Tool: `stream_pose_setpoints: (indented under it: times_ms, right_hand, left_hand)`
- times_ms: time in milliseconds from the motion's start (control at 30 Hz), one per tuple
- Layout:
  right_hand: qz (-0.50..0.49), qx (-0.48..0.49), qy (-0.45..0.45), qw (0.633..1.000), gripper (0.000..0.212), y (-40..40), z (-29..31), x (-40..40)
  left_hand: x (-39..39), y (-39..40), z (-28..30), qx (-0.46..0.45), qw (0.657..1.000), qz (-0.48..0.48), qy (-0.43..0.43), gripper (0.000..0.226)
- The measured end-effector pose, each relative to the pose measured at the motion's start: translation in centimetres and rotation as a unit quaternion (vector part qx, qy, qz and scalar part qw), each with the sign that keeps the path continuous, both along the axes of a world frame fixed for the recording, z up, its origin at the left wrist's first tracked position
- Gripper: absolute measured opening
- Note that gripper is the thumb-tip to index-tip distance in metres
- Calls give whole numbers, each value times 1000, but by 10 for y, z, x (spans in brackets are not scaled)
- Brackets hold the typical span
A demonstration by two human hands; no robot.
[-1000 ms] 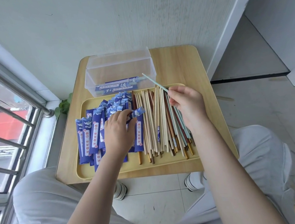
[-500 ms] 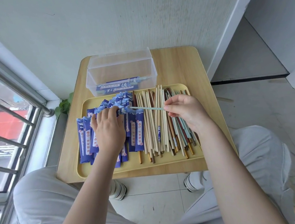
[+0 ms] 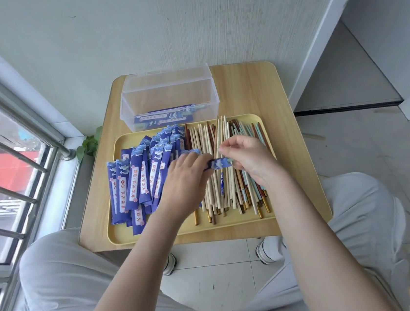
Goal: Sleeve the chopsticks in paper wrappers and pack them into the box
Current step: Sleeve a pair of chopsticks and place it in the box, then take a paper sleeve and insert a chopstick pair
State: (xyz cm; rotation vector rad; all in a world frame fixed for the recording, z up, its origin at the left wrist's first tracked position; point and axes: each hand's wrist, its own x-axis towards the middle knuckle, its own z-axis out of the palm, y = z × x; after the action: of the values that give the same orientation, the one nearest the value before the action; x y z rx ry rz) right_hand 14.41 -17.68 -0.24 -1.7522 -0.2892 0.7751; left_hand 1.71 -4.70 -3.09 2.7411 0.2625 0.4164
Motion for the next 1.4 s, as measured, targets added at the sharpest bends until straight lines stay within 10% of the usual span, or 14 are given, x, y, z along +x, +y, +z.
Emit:
stream_pose_setpoints:
  times_ms: [333, 567, 867, 1400]
  right_hand:
    - [-60, -62, -50, 995, 54, 8, -2, 3]
    - [-9, -366, -235, 900, 18, -24, -26, 19]
    - [10, -452, -250, 856, 37, -8, -30, 7]
    - [-34, -373, -255, 891, 20, -13, -32, 14]
  left_hand:
    - [5, -26, 7, -93, 990, 21, 106, 42]
    - [8, -15, 8, -512, 834, 177, 103, 22]
    - [7, -12, 2, -548, 809, 204, 66, 21]
    - [8, -7, -4, -534, 816, 212, 73, 21]
